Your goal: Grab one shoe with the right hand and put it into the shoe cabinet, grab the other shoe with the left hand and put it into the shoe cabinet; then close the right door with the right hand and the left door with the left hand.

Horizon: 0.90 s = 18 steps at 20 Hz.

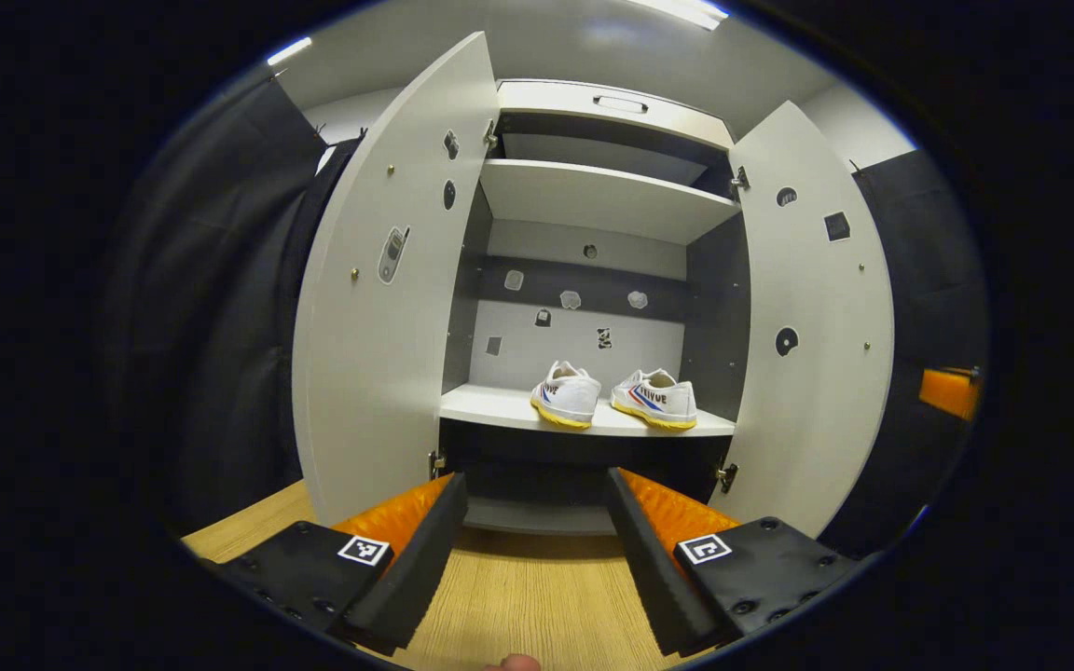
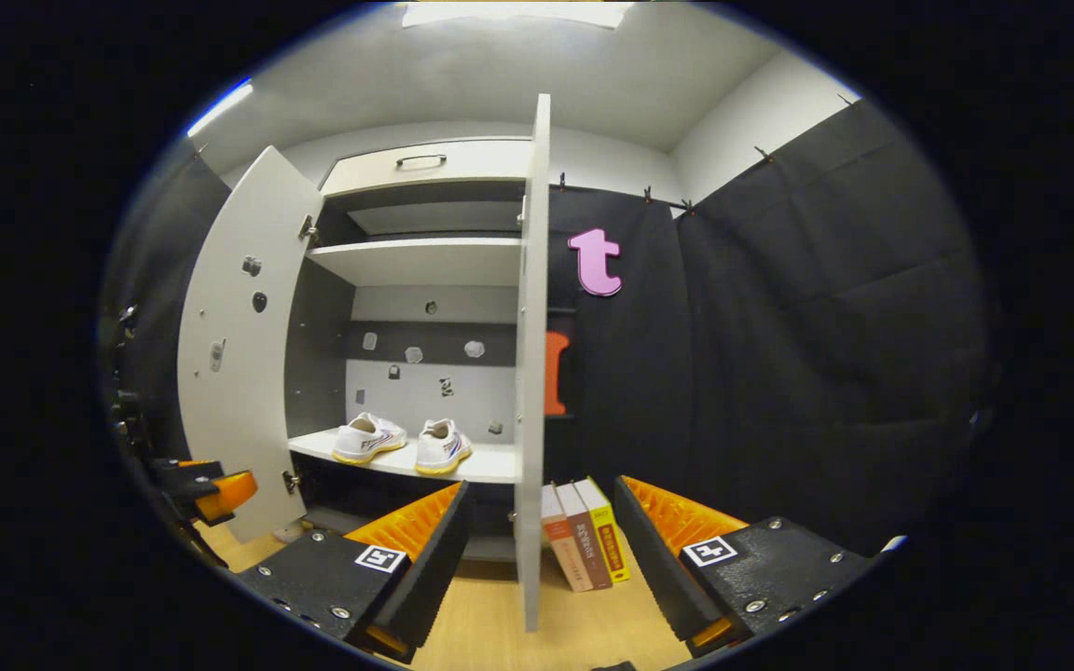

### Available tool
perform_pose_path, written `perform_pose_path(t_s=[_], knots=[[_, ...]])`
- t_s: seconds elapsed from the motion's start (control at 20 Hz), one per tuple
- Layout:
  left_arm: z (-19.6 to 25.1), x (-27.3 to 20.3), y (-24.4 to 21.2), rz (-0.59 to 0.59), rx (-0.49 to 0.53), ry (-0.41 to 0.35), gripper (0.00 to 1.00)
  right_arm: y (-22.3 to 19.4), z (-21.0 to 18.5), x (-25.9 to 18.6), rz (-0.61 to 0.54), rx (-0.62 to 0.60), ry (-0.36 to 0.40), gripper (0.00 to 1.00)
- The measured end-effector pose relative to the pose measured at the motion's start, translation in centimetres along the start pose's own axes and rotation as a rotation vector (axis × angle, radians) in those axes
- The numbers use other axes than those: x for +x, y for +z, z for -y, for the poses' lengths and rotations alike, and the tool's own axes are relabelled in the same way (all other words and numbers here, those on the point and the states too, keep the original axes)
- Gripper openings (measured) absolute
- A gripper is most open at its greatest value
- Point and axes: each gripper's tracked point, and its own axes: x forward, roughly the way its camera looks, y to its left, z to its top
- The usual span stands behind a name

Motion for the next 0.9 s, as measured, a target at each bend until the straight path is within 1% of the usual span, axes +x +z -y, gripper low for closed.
perform_pose_path(t_s=[0.1,0.25,0.3,0.35,0.4,0.5,0.55,0.6,0.65,0.7,0.75,0.9], knots=[[0.2,-1.1,-0.6,0.0,-0.016,-0.002,0.97,2.9,2.7,2.4,0.032,-0.037,-0.039,0.92],[-0.2,-2.2,-1.1,0.006,0.001,0.01,0.96,6.0,5.6,5.7,0.063,-0.074,-0.086,0.92],[-0.3,-2.4,-1.1,0.009,0.007,0.013,0.99,6.3,6.1,6.7,0.069,-0.068,-0.091,0.92],[-0.3,-2.6,-1.0,0.01,0.005,0.013,0.97,6.2,6.9,7.5,0.064,-0.053,-0.094,0.92],[-0.3,-2.8,-1.0,0.006,-0.002,0.013,0.97,5.9,7.3,8.3,0.052,-0.033,-0.093,0.92],[-0.4,-2.9,-0.9,0.01,-0.01,0.016,0.97,4.9,7.5,9.6,0.033,0.007,-0.082,0.92],[-0.9,-3.1,-1.7,0.011,-0.004,0.022,0.99,4.4,7.4,10.0,0.029,0.017,-0.073,0.92],[-1.0,-3.1,-2.0,0.013,0.0,0.032,0.97,4.1,7.1,10.4,0.028,0.016,-0.059,0.92],[-1.0,-2.8,-2.0,0.015,0.005,0.035,0.97,3.8,7.0,10.6,0.026,0.007,-0.053,0.92],[-0.9,-2.7,-2.0,0.015,0.006,0.037,0.99,3.8,7.0,10.7,0.032,-0.005,-0.056,0.92],[-0.8,-2.7,-2.1,0.016,0.01,0.035,0.99,4.0,6.8,10.7,0.042,-0.009,-0.054,0.91],[-0.7,-2.3,-2.1,0.01,0.014,0.035,0.97,3.9,5.6,10.7,0.031,0.009,-0.012,0.89]])
